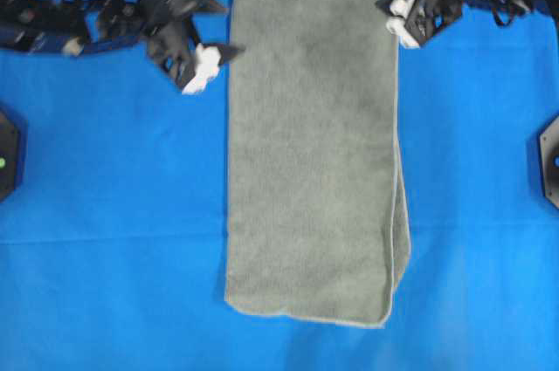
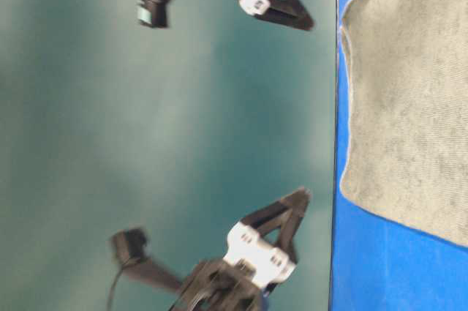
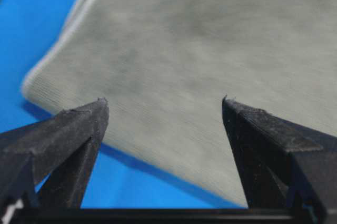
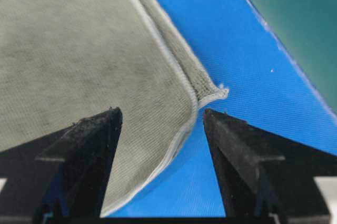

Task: Fold a large towel.
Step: 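Grasp the top corners of the folded strip with both grippers, then fold the top half down over the bottom half and release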

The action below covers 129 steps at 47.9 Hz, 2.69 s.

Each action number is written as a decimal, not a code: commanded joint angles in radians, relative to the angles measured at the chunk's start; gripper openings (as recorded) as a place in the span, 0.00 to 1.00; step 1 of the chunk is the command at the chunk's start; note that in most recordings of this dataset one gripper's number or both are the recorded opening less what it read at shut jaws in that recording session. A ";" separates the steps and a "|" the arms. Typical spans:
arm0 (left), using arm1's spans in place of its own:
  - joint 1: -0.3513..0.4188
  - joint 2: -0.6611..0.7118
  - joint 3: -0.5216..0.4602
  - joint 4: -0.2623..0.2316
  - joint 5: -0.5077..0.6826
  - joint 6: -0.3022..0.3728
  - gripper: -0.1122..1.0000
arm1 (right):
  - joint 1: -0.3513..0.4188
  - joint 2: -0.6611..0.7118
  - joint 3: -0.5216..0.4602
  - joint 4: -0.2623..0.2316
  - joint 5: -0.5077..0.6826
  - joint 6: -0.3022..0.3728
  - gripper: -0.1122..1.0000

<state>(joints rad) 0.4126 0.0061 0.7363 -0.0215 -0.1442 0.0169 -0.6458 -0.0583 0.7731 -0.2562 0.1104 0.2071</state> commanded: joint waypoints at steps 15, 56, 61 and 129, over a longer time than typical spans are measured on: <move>0.100 0.239 -0.169 -0.002 -0.023 0.009 0.82 | -0.075 0.192 -0.094 -0.008 -0.074 -0.012 0.68; 0.184 0.209 -0.301 -0.002 0.034 0.143 0.13 | -0.123 0.072 -0.101 -0.009 -0.046 -0.014 0.15; 0.195 0.181 -0.298 -0.002 0.040 0.153 0.13 | -0.143 0.018 -0.101 -0.011 -0.034 -0.017 0.15; -0.680 -0.040 0.064 -0.012 0.083 -0.123 0.13 | 0.874 -0.192 0.137 0.032 0.218 0.471 0.15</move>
<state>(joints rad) -0.2408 -0.0537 0.8099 -0.0337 -0.0644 -0.0966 0.2224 -0.2761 0.9204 -0.2255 0.3283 0.6765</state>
